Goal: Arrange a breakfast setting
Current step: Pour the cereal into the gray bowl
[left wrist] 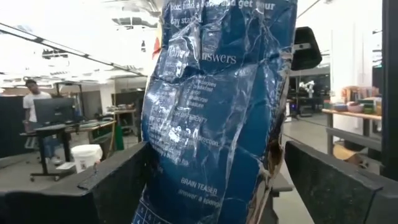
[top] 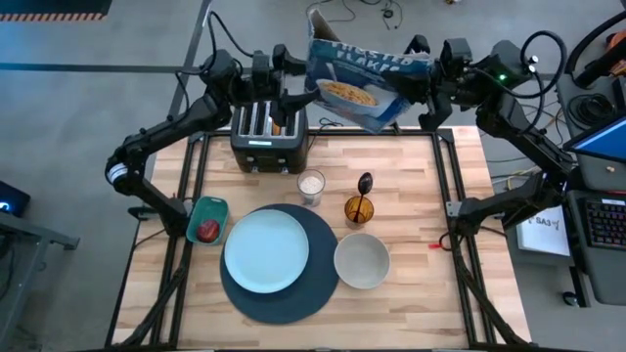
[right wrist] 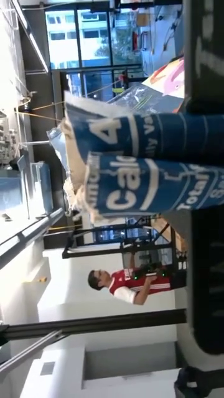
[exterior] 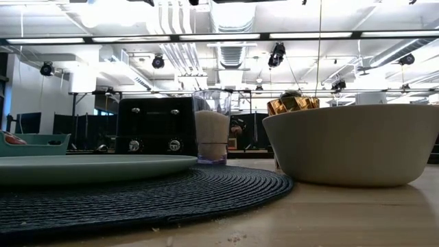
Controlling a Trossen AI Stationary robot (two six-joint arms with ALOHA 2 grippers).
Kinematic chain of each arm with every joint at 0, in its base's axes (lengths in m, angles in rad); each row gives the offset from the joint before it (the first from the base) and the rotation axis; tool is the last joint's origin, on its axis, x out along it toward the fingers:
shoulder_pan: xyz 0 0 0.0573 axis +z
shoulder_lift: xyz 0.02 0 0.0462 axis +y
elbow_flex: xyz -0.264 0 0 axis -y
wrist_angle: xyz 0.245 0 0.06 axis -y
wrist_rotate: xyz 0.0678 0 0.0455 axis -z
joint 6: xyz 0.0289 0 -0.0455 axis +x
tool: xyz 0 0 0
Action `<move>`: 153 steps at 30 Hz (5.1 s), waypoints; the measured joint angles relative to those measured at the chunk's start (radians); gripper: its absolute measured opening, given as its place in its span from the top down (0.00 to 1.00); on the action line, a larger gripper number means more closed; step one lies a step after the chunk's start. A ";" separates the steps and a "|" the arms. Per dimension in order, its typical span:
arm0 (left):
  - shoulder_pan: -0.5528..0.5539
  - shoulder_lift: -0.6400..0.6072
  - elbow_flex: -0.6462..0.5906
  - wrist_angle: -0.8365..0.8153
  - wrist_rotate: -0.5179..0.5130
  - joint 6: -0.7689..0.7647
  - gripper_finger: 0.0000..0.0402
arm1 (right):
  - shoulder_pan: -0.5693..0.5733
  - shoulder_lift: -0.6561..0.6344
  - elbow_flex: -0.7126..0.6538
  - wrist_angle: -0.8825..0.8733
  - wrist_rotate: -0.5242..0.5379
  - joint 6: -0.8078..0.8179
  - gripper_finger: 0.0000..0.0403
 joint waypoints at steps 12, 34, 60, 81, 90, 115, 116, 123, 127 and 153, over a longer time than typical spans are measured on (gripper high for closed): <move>-0.020 0.048 0.032 0.014 -0.029 -0.071 0.28 | 0.000 0.000 -0.001 0.003 0.006 0.021 0.98; -0.026 -0.019 0.045 -0.136 -0.105 -0.058 0.66 | -0.018 -0.030 -0.003 -0.063 0.095 0.042 0.74; -0.023 -0.204 0.043 -0.546 -0.304 0.038 0.71 | -0.026 -0.120 -0.005 -0.238 0.120 0.039 0.26; -0.012 -0.362 0.041 -0.834 -0.378 0.255 0.72 | -0.029 -0.214 -0.003 -0.435 0.169 0.038 0.15; -0.046 -0.442 0.041 -1.125 -0.337 0.216 0.72 | -0.029 -0.303 -0.002 -0.533 0.194 0.074 0.15; -0.741 -0.187 0.049 -1.197 -0.914 -0.289 0.73 | -0.023 -0.409 -0.002 -0.727 -0.021 0.007 0.15; -0.746 -0.164 0.053 -1.198 -0.911 -0.297 0.73 | -0.024 -0.415 -0.002 -0.734 -0.020 0.004 0.15; -0.769 -0.037 0.083 -1.285 -0.846 -0.348 0.74 | -0.024 -0.458 -0.002 -0.774 -0.023 -0.007 0.15; -0.776 -0.011 0.105 -1.349 -0.823 -0.392 0.74 | -0.024 -0.475 -0.002 -0.788 -0.023 -0.009 0.15; -0.765 0.199 0.407 -1.703 -0.686 -0.504 0.74 | -0.024 -0.490 -0.002 -0.803 -0.020 -0.056 0.15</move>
